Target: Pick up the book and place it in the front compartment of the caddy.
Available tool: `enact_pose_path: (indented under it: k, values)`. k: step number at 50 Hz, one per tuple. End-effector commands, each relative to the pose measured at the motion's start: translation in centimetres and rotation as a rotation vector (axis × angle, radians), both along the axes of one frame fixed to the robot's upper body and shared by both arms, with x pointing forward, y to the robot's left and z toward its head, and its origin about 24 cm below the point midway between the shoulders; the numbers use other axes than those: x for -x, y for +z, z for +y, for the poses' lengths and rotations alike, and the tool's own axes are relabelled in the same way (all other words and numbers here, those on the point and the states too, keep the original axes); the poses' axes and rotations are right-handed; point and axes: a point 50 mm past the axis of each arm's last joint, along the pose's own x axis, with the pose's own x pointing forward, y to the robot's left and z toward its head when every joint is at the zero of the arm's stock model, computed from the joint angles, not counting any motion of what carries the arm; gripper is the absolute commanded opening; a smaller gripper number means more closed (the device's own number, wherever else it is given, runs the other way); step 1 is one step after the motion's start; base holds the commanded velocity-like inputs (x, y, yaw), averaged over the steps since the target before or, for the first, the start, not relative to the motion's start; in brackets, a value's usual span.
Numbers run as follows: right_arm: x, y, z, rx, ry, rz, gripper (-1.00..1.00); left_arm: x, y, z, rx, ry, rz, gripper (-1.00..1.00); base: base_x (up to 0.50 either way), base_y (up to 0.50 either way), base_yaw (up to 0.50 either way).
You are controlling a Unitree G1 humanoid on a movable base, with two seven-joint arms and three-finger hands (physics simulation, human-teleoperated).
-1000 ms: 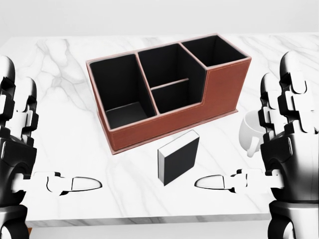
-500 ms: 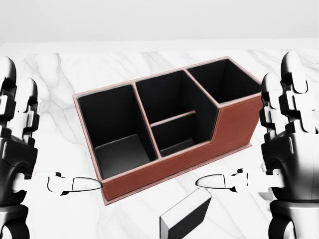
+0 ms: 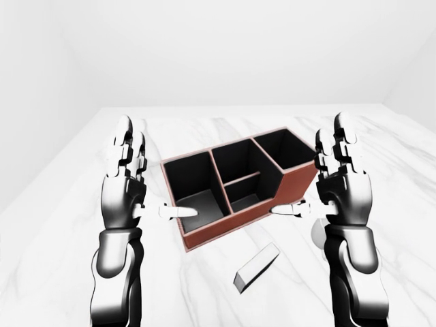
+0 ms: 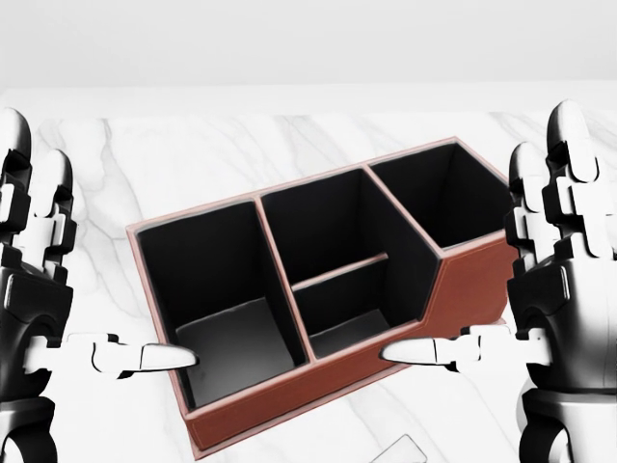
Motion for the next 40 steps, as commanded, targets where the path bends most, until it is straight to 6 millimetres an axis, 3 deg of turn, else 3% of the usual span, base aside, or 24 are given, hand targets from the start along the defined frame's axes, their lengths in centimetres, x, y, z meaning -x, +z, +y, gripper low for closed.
enact_pose_path:
  k: [1,20,40]
  values:
    - [-0.1,-0.1,0.0,0.003,-0.012,0.005,1.00,0.0,0.0,0.0,0.000,0.001,0.001,1.00,0.06,0.00,0.00]
    - [0.0,0.4,0.0,0.012,-0.005,-0.016,1.00,0.0,0.0,0.1,0.001,0.001,0.002,1.00,0.00,0.00,0.00]
    - [1.1,2.2,1.1,0.125,0.004,-0.102,1.00,-0.1,0.0,0.2,0.001,0.005,0.002,1.00,0.00,0.00,0.00]
